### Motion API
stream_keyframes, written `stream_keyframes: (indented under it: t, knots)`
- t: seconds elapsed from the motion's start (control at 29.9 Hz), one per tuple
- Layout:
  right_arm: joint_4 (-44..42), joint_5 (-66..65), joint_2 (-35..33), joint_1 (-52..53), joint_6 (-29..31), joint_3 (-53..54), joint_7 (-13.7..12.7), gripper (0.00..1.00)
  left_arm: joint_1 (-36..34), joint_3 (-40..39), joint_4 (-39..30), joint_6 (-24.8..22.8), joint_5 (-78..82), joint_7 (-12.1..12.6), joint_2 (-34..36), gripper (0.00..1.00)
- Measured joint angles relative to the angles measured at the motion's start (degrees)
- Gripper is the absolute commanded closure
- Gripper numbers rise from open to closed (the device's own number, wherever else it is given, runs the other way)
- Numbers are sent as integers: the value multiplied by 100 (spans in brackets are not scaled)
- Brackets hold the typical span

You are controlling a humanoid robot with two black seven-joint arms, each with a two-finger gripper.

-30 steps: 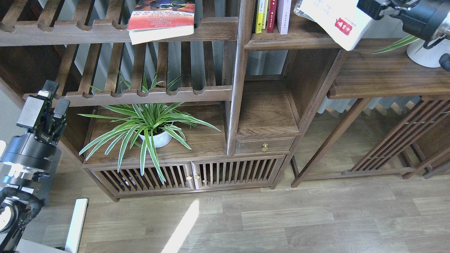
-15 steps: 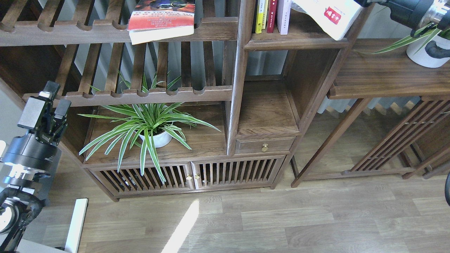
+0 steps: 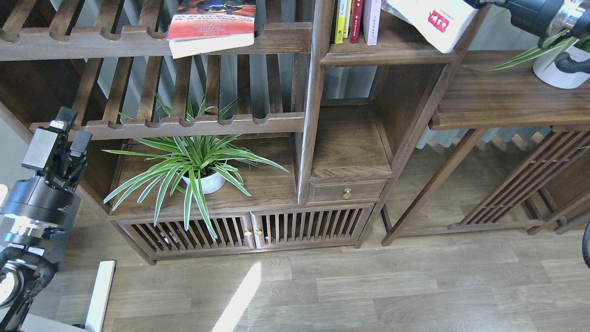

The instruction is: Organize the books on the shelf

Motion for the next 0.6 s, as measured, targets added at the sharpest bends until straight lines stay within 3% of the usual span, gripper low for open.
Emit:
stream_keyframes:
  t: [0.6]
  knots:
    - [-762,-108,341,802,-199,-721,14,98,87,0,0,0,0,-26,-9,2]
